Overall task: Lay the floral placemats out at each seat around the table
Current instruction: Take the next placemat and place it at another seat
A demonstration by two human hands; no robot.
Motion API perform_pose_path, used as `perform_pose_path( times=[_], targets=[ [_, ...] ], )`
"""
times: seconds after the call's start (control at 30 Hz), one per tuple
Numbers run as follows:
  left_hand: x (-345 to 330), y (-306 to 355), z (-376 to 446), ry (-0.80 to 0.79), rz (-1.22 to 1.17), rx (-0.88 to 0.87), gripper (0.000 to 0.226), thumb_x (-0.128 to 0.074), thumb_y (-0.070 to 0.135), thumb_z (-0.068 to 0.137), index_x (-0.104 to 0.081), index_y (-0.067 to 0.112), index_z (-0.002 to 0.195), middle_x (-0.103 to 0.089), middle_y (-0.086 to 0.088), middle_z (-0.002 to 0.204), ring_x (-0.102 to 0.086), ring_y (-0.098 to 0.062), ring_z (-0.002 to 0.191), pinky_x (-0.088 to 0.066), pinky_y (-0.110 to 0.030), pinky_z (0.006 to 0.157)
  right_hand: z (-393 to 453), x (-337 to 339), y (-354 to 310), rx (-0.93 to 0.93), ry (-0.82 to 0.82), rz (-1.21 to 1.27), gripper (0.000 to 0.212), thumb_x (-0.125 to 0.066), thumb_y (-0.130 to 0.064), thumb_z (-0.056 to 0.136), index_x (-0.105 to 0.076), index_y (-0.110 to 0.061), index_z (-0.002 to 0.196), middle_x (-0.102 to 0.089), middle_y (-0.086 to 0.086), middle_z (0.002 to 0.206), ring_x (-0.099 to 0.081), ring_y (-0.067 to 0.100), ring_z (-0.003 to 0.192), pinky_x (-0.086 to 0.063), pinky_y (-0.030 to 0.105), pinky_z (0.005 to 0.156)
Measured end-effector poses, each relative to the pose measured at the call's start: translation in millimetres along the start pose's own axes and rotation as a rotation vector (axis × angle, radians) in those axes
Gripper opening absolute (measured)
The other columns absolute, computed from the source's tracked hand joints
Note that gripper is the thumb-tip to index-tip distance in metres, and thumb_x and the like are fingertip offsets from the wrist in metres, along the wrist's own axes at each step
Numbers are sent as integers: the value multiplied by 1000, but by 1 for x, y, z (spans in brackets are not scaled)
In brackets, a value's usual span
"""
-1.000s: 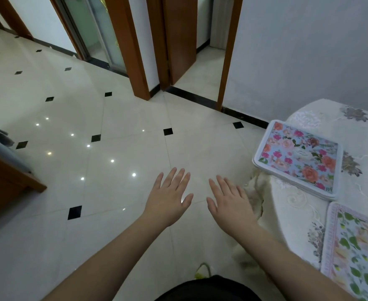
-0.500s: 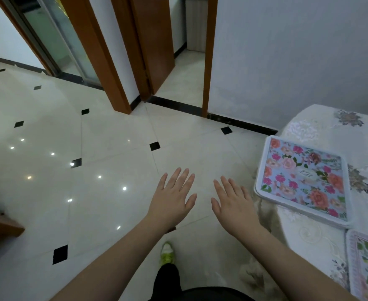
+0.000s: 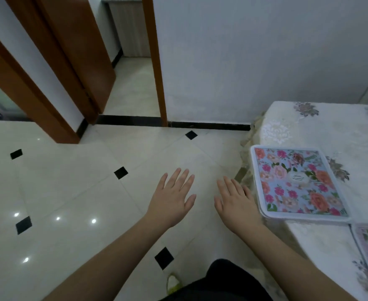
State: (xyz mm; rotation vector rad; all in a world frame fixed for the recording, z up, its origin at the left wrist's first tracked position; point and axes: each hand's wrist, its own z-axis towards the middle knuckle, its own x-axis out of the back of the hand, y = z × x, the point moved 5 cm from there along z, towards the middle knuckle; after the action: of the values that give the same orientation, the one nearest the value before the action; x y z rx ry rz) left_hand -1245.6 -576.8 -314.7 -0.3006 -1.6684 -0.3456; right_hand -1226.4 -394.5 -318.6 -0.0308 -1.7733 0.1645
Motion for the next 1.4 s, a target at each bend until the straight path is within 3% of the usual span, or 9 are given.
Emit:
perform_pose_path(
  times=[0.47,0.67,0.8,1.0,1.1,1.23,1.4],
  targets=[
    [-5,54,190,-24,32,-360,61,-14,51,103,-6,26,159,-2,1,167,7,-17,153,16,-40,117,87,-1,112,-337,38,78,59,-28,-41,102,-16,-22,156,-15,3,165,-13,22,151,-11,44,121],
    [7,95,264,-30,80,-507,66,-8,50,99,-19,22,158,-16,-2,166,-6,-20,153,-2,-46,122,120,1,161,-413,14,87,65,-28,-43,101,-4,-21,158,-12,5,165,-11,23,152,-9,45,121],
    [6,126,305,-67,91,-595,61,-14,47,102,-14,23,158,-13,-1,166,-5,-19,153,0,-45,122,124,8,190,-507,51,172,60,-32,-39,102,-19,-19,156,-21,8,163,-18,25,150,-11,45,121],
    [-9,170,346,-124,117,-798,58,-16,48,104,-16,25,158,-11,1,166,-3,-18,154,2,-44,122,117,2,222,-690,33,237,60,-24,-42,103,-10,-20,157,-8,7,166,-5,23,152,-3,45,122],
    [-16,195,365,-110,149,-934,61,-12,48,102,-29,22,155,-24,-3,163,-15,-22,152,-7,-47,122,114,0,236,-811,55,273,59,-24,-42,104,-9,-20,157,-6,5,166,-4,23,153,-2,45,122],
    [-35,220,387,-193,215,-1150,61,-11,50,104,-13,23,158,-5,0,167,2,-19,154,6,-45,121,111,-1,244,-977,73,299,59,-25,-41,104,-9,-21,158,-6,5,166,-4,22,152,-4,44,122],
    [-36,238,413,-181,207,-1368,66,-2,53,100,-12,24,158,-5,2,167,4,-17,153,8,-44,121,112,-7,246,-1239,99,396,63,-27,-42,102,-6,-22,158,-1,3,166,0,21,153,-3,44,122]
  ],
)
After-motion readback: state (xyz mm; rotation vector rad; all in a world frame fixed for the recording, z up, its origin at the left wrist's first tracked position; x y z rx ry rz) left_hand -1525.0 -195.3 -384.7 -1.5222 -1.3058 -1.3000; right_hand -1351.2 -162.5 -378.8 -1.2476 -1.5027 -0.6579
